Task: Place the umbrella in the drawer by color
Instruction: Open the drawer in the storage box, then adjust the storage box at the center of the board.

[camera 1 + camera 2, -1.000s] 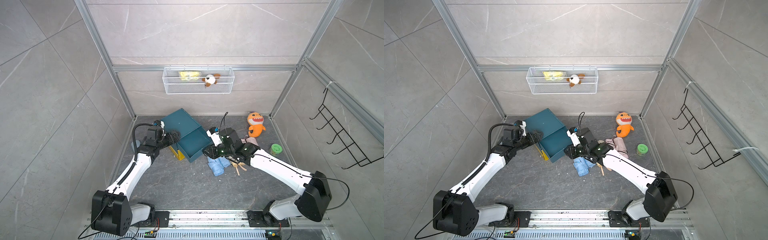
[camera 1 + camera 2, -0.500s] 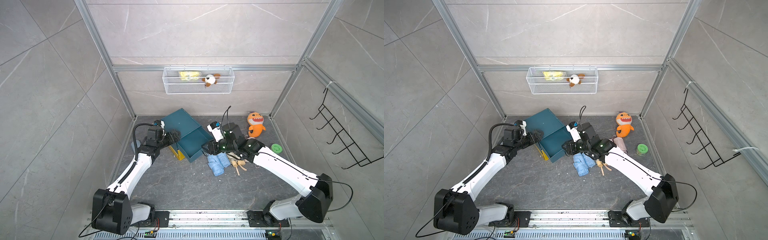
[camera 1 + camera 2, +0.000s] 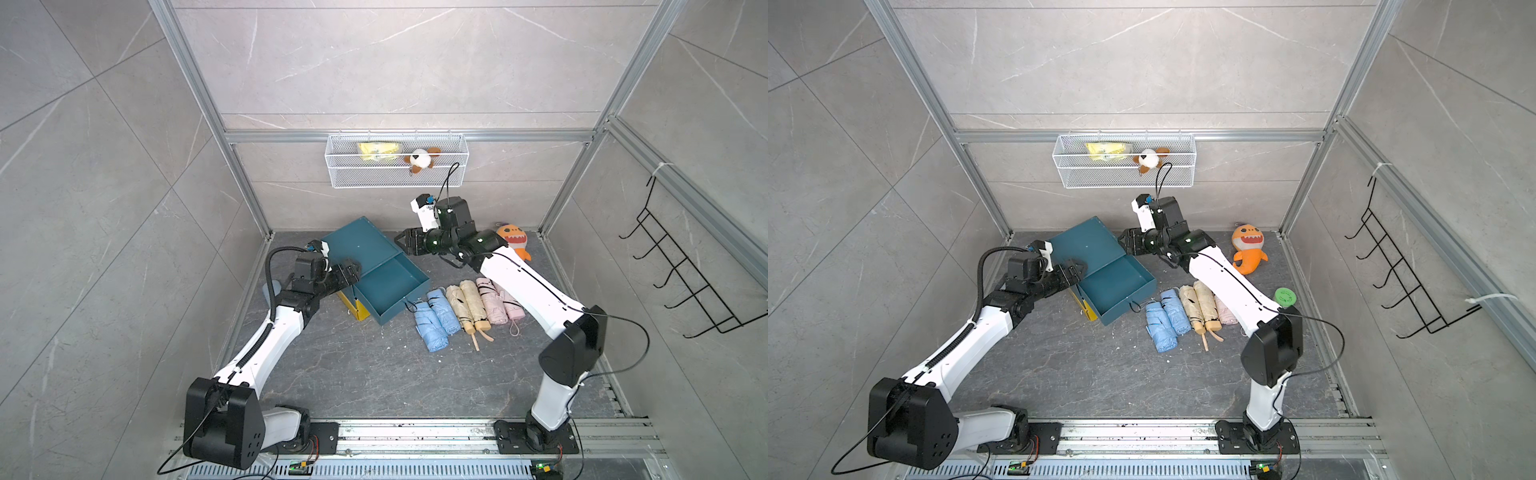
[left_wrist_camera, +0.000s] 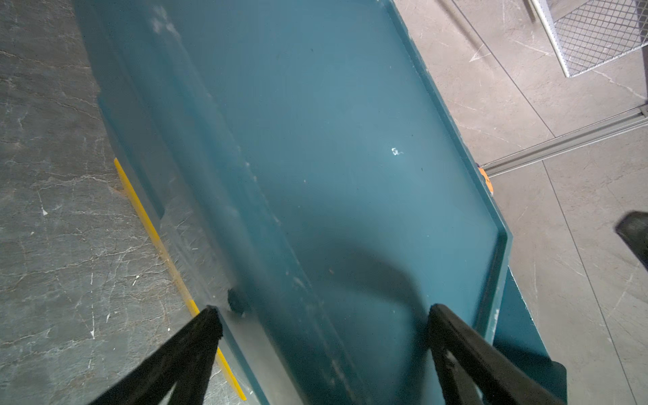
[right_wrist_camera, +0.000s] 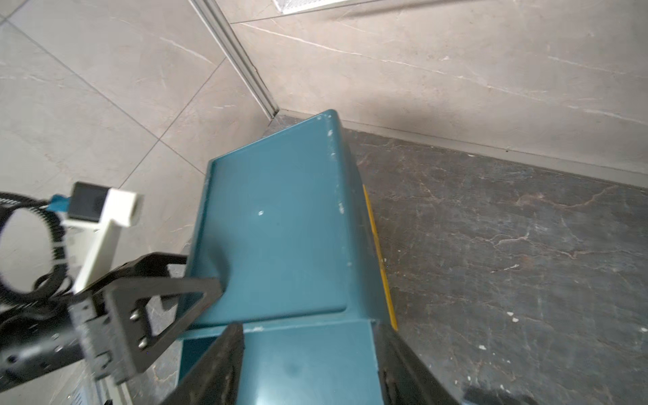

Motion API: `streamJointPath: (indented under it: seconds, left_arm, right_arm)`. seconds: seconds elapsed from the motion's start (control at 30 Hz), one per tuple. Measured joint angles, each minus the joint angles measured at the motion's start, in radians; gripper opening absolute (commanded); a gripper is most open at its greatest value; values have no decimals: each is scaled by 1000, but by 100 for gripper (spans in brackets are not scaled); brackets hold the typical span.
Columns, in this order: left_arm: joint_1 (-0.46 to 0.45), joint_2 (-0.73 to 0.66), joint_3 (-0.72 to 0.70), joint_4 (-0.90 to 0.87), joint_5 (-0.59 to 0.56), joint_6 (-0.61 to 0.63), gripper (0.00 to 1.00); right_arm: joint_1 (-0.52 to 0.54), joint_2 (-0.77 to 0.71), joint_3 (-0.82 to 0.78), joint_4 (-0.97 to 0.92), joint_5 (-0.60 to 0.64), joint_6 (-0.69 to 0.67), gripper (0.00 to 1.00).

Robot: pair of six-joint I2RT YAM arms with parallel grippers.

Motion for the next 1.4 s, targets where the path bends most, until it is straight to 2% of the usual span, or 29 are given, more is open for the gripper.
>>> streamJointPath:
  seconds: [0.23, 0.73, 1.07, 1.23, 1.4]
  left_arm:
    - [0, 14, 2, 16, 5, -2, 95]
    - [2, 74, 40, 43, 5, -13, 95]
    - [37, 131, 94, 43, 5, -24, 95]
    - [70, 136, 100, 39, 5, -24, 96]
    - [87, 135, 106, 24, 4, -25, 100]
  right_arm:
    - [-19, 181, 209, -89, -43, 4, 63]
    - [-2, 314, 332, -153, -103, 27, 61]
    - [4, 479, 599, -258, -99, 31, 58]
    - [21, 547, 728, -312, -96, 34, 60]
    - [35, 550, 743, -340, -94, 33, 66]
